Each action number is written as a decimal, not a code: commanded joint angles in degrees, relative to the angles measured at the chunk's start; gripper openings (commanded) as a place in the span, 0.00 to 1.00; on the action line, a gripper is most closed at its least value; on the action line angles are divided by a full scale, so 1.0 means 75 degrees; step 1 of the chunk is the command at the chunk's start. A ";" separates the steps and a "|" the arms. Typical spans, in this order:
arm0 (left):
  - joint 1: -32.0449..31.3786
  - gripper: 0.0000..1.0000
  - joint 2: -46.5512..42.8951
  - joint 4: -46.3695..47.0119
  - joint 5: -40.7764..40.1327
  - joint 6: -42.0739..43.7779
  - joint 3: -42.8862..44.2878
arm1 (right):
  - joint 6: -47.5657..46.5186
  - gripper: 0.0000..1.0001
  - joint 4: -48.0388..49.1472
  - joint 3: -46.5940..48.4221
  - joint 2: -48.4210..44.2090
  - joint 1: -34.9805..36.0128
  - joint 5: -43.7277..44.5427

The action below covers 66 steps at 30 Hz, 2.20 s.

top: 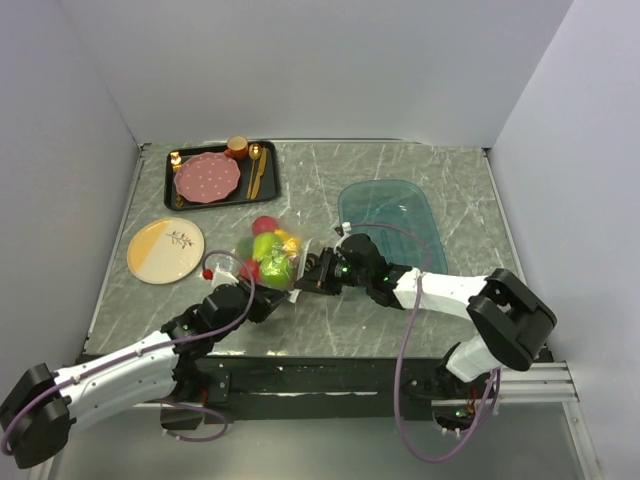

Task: Place the food in the zip-top bag and seal the zipper
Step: Zip the zipper food storage bag at the center of the board.

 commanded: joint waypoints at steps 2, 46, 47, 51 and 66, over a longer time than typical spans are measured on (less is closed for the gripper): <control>0.0054 0.01 -0.0743 -0.0508 -0.0093 -0.0192 -0.0107 | -0.0618 0.00 -0.0750 0.0464 -0.0486 -0.0674 0.0431; 0.0066 0.01 -0.2948 -0.3062 -0.0948 -0.0650 0.0007 | -0.1604 0.00 -0.1794 0.0969 -0.0276 -0.2550 0.0185; 0.0066 0.01 -0.3006 -0.3132 -0.0960 -0.0673 0.0031 | -0.1615 0.00 -0.1794 0.0969 -0.0276 -0.2585 0.0173; 0.0066 0.01 -0.3264 -0.3460 -0.1053 -0.0743 0.0055 | -0.1721 0.00 -0.1922 0.1039 -0.0287 -0.2702 0.0231; 0.0066 0.01 -0.3803 -0.4409 -0.1300 -0.0954 0.0195 | -0.2049 0.00 -0.2087 0.1473 0.0111 -0.2890 0.0185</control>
